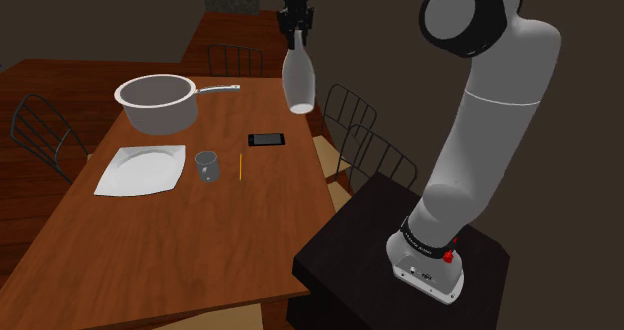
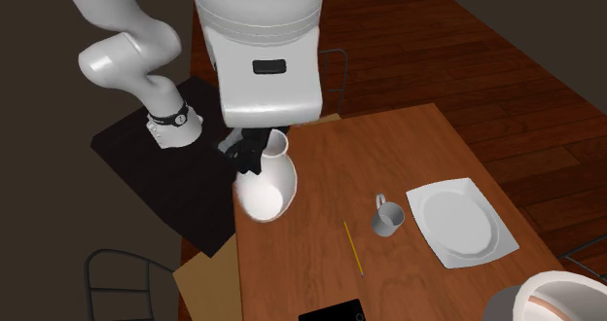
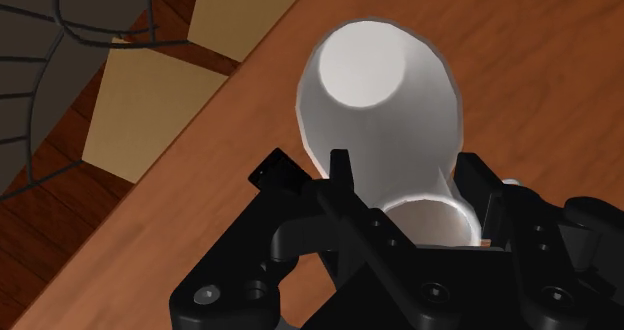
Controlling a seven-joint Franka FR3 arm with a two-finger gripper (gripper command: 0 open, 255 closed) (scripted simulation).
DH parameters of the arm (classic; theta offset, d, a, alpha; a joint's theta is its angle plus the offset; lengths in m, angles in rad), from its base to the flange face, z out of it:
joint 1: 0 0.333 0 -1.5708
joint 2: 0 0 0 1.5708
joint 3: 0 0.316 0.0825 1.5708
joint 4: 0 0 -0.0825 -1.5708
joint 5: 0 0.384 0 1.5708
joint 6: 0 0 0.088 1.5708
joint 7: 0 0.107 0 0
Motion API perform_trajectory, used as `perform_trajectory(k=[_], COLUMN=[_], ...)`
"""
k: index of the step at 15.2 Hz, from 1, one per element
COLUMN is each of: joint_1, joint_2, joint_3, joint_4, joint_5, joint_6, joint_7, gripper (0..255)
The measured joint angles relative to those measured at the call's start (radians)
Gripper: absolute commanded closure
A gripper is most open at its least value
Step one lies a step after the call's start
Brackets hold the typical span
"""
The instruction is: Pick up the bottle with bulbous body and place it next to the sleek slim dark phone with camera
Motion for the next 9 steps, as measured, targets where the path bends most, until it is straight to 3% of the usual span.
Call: perform_trajectory(k=[5, 9], joint_1=[-0.05, -0.063], joint_2=[0.194, 0.208], joint_3=[-0.026, -0.032], joint_4=[0.277, 0.256], joint_5=[0.006, 0.006], joint_6=[-0.081, -0.046], joint_7=[-0.075, -0.093], gripper=[255, 255])
